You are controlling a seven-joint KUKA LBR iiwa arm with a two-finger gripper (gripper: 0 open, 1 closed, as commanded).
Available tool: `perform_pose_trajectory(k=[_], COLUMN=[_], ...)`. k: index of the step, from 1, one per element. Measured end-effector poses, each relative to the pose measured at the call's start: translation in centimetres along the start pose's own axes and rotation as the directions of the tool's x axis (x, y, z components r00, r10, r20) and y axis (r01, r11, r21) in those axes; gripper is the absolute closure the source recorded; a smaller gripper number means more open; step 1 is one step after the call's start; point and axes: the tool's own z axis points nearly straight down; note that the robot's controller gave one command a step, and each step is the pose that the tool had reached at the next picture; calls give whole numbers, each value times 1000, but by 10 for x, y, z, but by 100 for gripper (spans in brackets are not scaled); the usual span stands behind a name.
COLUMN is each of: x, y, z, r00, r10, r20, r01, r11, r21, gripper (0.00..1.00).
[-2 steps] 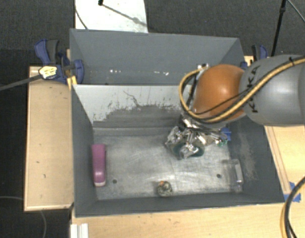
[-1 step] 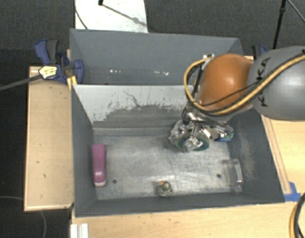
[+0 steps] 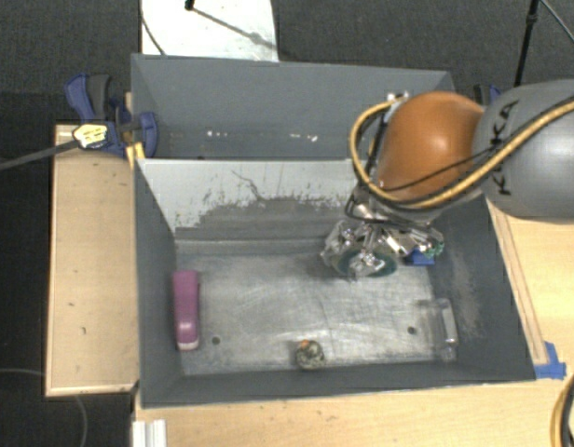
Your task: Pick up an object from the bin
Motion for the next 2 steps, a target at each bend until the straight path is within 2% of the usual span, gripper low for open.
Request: perform_pose_trajectory(k=[2], x=[-2], y=[-1], z=[-20], r00=[1000], r10=[13], r20=[2], r01=[-13], r11=[1000], r21=[0], gripper=[100])
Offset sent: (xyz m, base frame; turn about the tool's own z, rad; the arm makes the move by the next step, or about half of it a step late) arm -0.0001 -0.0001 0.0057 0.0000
